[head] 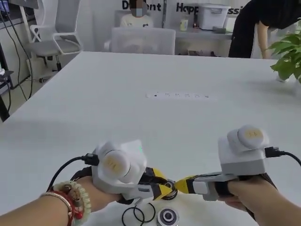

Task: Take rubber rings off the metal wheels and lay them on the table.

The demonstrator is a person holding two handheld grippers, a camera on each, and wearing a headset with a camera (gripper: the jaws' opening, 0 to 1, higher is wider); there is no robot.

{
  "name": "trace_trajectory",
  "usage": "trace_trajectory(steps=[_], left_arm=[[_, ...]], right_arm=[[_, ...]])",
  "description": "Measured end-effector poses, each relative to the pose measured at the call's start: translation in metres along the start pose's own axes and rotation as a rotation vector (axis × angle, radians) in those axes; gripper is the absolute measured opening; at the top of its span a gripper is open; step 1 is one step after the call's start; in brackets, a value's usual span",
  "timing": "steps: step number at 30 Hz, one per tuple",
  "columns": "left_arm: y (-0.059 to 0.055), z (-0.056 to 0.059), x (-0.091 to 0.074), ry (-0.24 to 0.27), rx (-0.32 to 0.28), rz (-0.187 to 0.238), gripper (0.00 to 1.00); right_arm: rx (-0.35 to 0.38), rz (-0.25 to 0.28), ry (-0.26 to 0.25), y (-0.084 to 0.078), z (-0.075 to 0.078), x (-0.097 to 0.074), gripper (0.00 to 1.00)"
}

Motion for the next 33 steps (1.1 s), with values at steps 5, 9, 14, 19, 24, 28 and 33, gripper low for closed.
trace_trajectory(steps=[5, 9, 14, 19, 24, 28, 33], left_arm=[[-0.0002, 0.0001, 0.0004, -0.001, -0.004, 0.002, 0.06], [-0.0006, 0.0, 0.0004, -0.001, -0.01, 0.005, 0.06], [-0.0006, -0.0005, 0.0006, -0.003, -0.013, 0.006, 0.06], [-0.0004, -0.0006, 0.0009, -0.003, -0.013, 0.006, 0.06], [-0.0003, -0.0006, 0.001, -0.002, -0.014, 0.007, 0.06], [-0.0003, -0.0004, 0.0011, -0.002, -0.021, 0.008, 0.06], [0.0, -0.0003, 0.0013, 0.0, -0.024, 0.004, 0.06]], right_arm=[[0.001, 0.004, 0.009, 0.0011, -0.0021, 0.0002, 0.0], [-0.011, 0.007, 0.008, 0.0018, -0.0037, 0.001, 0.0], [-0.007, 0.01, 0.012, 0.0017, -0.0031, 0.0, 0.0], [-0.016, 0.012, 0.02, 0.0023, -0.0044, 0.0001, 0.0], [-0.024, 0.016, 0.027, 0.0032, -0.0056, 0.0, 0.0], [-0.029, 0.019, 0.029, 0.0032, -0.0058, 0.0, 0.0], [-0.044, 0.023, 0.028, 0.0032, -0.0053, -0.0009, 0.0]])
Point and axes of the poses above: the centre of the closed fingertips' face, and the gripper's own axes: x roughly forward along the fingers, z roughly to its right, y roughly out of its top, the point moved 7 cm from there along -x, roughly backward along the fingers, and after that the axes turned 12 degrees about -z, right-handed, at the moved point
